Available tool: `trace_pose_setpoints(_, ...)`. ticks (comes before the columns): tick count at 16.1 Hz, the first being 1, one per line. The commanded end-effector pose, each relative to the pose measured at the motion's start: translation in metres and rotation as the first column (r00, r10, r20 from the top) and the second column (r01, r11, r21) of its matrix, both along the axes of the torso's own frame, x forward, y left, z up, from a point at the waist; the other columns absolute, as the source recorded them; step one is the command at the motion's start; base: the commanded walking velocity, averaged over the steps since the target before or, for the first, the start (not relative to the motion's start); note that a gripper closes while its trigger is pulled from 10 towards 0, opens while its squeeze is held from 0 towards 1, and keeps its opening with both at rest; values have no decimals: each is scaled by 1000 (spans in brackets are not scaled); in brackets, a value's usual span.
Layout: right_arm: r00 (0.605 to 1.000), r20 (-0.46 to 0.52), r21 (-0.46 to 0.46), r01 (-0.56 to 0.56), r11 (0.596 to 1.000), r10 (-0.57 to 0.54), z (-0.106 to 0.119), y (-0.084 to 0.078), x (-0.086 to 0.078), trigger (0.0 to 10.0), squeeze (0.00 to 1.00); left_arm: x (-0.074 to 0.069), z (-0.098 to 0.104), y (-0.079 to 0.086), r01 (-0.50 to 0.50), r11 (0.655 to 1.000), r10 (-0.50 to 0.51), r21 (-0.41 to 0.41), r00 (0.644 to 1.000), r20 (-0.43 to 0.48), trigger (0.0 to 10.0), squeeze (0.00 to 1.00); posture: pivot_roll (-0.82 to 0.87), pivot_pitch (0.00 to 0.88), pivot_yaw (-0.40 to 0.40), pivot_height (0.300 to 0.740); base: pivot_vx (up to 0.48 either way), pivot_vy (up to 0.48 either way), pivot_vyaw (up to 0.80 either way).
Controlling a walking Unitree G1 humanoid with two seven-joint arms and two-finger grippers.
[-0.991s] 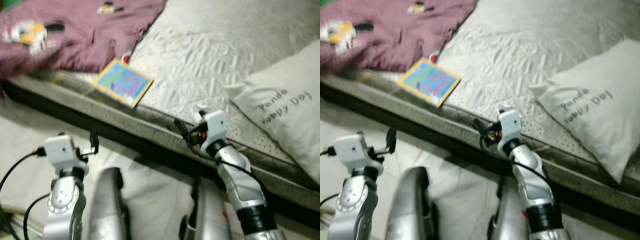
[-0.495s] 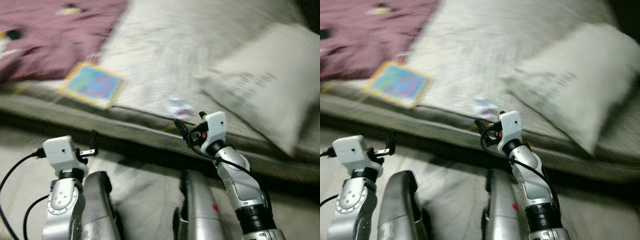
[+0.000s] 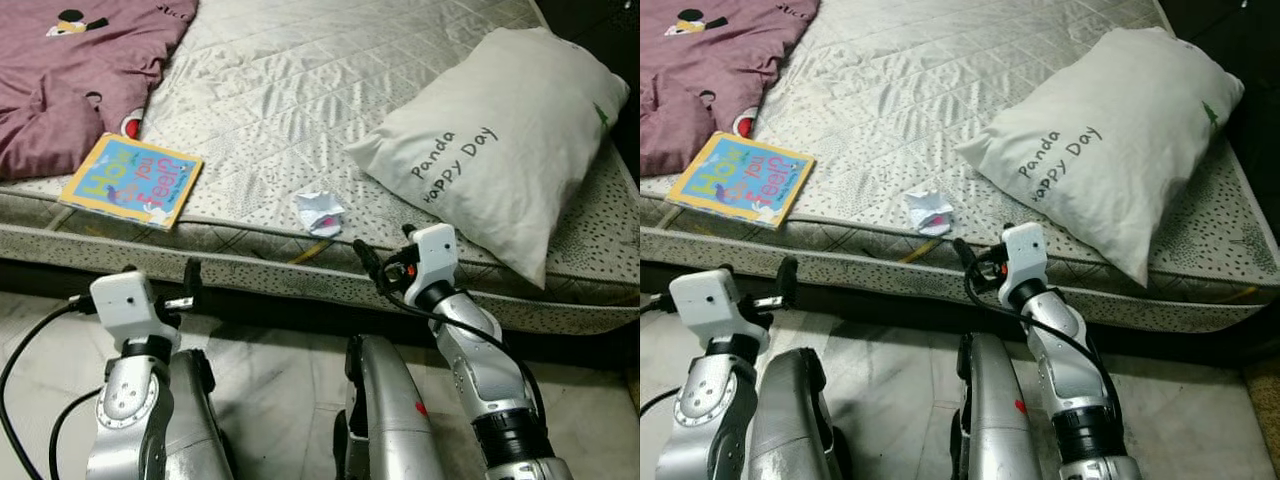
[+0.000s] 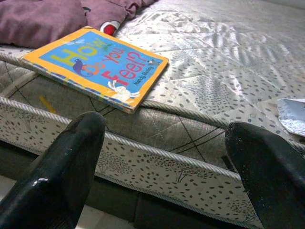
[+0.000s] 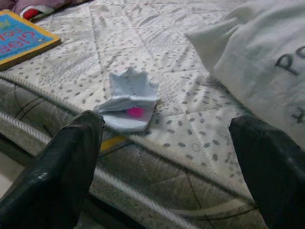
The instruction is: Clean up the room
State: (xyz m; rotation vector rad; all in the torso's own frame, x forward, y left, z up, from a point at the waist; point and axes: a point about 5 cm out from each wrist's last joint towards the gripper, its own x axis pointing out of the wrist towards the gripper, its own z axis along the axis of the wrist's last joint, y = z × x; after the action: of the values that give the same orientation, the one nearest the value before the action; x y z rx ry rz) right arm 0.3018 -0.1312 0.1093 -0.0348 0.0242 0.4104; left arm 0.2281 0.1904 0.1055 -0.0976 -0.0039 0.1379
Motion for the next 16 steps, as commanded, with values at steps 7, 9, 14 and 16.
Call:
trace_pose_setpoints(7, 1000, -1, -18, 1, 1000, -1, -3, -2, 2, 10000, 0, -1, 0, -2, 9, 1000, -9, 15, 1000, -10, 10000, 0, 5, 172, -76, 522, 131, 0, 0)
trace_pose_setpoints(9, 1000, -5, -26, 1, 1000, -1, -4, -3, 3, 10000, 0, -1, 1, -2, 14, 1000, -14, 3, 1000, 0, 10000, 0, 7, 174, -75, 522, 0, 0, 0)
trace_pose_setpoints(14, 986, -145, -80, -98, 992, 86, -16, 10, 20, 10000, 0, -12, 3, 2, 1, 1000, -1, 14, 1000, -14, 10000, 0, 65, 201, -73, 522, 0, 0, 0)
trace_pose_setpoints(16, 972, -195, -96, -155, 983, 134, -20, 29, 31, 10000, 0, -25, 2, 7, -8, 1000, 9, 27, 999, -41, 10000, 0, 115, 226, -71, 522, 0, 0, 0)
